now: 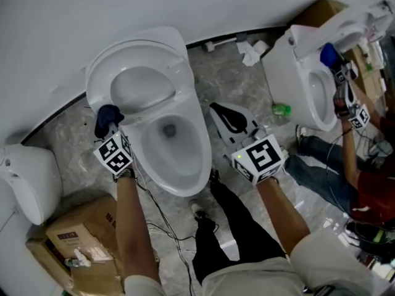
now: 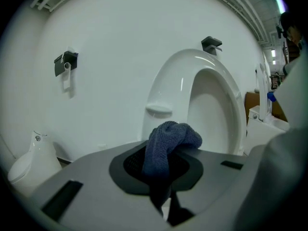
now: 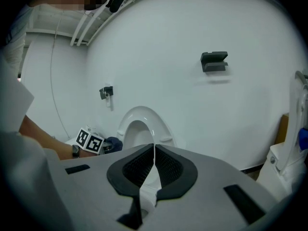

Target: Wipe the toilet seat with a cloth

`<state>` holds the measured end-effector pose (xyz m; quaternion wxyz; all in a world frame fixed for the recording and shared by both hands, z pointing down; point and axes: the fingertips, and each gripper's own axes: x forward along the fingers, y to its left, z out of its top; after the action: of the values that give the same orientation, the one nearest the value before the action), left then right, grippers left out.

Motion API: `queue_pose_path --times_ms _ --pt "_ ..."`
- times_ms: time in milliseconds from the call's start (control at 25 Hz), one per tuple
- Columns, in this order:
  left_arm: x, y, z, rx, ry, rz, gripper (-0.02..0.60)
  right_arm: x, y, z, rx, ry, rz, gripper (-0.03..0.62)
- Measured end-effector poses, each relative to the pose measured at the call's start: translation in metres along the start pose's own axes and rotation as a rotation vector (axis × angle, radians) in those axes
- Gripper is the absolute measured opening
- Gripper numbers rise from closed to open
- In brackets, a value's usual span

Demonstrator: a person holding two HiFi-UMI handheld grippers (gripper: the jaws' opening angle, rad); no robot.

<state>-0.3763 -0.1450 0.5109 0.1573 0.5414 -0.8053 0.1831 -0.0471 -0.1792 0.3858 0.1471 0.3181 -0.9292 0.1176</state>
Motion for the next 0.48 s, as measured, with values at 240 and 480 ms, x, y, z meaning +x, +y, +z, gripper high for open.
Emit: queue_pose_path --times_ms 240,480 --pt "-0.004 0.0 0.04 0.034 -0.034 -0.019 0.043 0.005 0.003 0.017 0.012 0.001 0.008 0.029" --pt "-0.014 0.003 0.051 0.016 -0.039 -0.007 0.043 0.012 0.001 0.033 0.013 -0.005 0.019 0.029"
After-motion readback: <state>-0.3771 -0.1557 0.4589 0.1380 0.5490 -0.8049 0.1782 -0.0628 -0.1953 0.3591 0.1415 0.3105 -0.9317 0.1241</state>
